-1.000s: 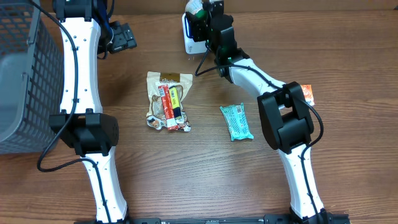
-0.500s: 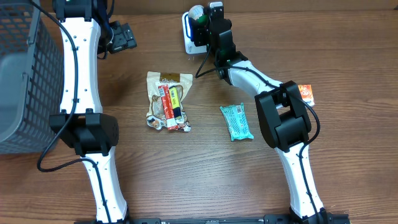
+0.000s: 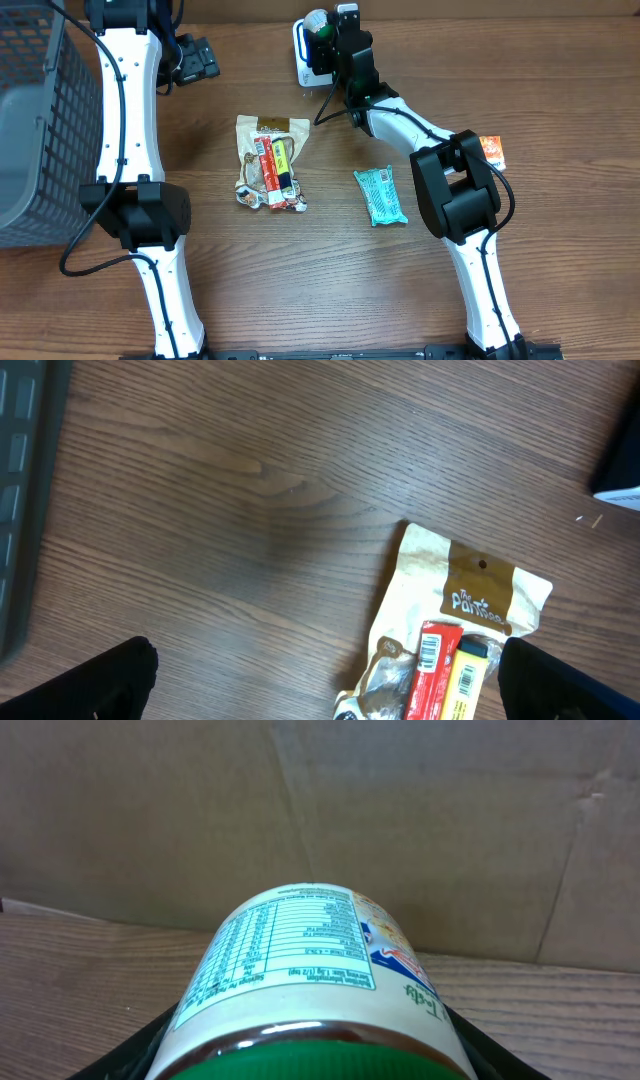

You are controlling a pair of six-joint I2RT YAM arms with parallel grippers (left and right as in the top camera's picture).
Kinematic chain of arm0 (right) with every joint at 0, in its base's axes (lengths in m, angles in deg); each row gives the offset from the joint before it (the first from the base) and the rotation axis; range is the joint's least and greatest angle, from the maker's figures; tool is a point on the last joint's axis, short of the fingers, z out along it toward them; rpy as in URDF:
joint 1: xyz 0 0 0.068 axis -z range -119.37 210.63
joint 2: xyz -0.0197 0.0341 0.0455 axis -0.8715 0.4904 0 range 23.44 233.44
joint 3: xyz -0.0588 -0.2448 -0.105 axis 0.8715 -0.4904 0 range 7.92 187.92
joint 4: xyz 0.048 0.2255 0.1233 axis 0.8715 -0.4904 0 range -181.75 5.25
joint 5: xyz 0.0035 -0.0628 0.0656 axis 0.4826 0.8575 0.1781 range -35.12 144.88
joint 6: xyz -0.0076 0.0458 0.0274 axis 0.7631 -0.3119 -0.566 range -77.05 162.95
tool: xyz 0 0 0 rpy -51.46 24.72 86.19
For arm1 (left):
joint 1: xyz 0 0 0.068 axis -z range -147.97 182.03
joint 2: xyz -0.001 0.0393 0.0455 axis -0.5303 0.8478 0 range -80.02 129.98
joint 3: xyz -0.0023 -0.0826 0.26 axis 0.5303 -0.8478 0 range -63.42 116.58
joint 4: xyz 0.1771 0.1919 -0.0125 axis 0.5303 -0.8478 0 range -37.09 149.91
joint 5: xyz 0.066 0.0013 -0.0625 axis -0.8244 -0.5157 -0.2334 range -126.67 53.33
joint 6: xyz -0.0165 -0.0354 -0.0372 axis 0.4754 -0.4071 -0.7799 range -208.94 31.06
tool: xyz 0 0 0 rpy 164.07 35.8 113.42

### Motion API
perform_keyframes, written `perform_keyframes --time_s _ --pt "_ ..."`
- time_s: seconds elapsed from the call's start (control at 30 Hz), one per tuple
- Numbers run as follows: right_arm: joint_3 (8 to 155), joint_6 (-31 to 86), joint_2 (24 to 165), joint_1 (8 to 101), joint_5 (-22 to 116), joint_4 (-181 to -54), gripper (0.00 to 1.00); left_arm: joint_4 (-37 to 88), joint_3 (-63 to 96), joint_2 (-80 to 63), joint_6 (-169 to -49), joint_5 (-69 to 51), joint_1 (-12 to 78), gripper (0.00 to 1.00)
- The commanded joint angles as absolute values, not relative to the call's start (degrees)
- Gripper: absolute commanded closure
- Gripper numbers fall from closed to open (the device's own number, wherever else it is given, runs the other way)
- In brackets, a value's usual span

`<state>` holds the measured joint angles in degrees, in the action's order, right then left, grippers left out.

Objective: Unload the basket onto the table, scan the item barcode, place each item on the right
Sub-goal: 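Hold the jar in front of the scanner window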

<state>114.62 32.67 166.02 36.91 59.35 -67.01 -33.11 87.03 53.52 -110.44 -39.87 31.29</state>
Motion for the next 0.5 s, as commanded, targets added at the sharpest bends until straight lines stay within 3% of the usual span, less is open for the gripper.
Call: perform_keyframes --time_s 0.0,0.23,0.47 --pt "115.01 32.71 166.41 36.64 59.77 -63.21 0.77 -32.98 86.79 53.8 -111.25 -39.63 31.67 0.0" --pt "115.01 32.71 162.28 36.95 59.77 -57.28 0.81 -32.98 86.79 53.8 -111.25 -39.63 31.67 0.0" --pt "115.01 32.67 151.68 38.35 59.77 -70.86 0.83 -32.98 86.79 53.8 -111.25 -39.63 31.67 0.0"
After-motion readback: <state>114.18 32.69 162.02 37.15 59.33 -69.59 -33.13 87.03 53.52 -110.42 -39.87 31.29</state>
